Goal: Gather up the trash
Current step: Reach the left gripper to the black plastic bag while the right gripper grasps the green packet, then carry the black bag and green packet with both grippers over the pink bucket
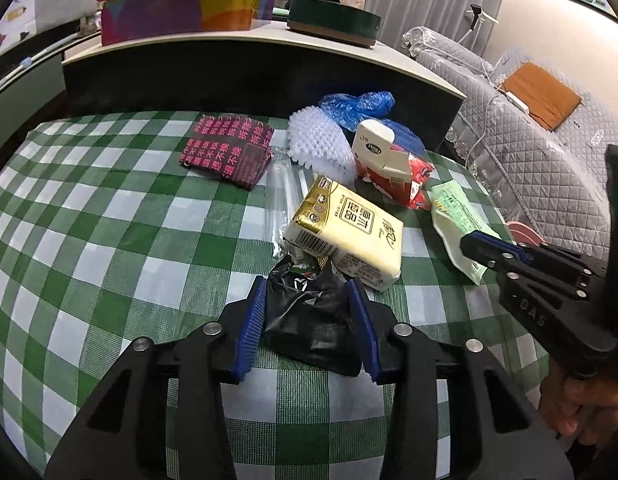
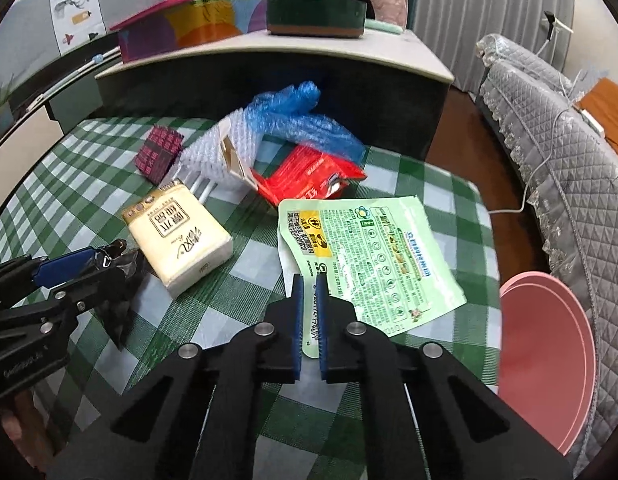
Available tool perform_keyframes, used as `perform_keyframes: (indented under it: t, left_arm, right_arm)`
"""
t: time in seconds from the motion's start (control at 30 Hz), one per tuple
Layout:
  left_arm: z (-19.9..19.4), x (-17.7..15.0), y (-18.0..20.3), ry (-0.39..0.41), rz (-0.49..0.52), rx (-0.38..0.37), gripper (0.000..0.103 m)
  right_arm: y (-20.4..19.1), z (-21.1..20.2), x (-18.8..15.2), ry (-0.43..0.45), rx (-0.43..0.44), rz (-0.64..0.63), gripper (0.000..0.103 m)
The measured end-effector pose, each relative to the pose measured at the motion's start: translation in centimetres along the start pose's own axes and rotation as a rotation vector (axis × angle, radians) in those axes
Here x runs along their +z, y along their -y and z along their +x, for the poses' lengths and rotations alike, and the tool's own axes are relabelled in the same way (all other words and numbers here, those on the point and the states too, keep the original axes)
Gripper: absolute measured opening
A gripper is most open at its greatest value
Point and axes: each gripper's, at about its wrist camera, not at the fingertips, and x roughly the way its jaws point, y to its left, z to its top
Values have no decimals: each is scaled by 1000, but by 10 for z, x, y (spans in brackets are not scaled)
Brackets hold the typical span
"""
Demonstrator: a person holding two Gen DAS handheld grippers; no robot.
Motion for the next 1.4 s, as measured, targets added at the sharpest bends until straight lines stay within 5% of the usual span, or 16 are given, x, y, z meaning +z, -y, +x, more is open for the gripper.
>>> perform_keyframes:
  t: [1.4]
  left_arm:
    - [-69,-4,69,183,140,-10,41]
  right_arm:
    - [60,-136,-21,246,-10,128,0]
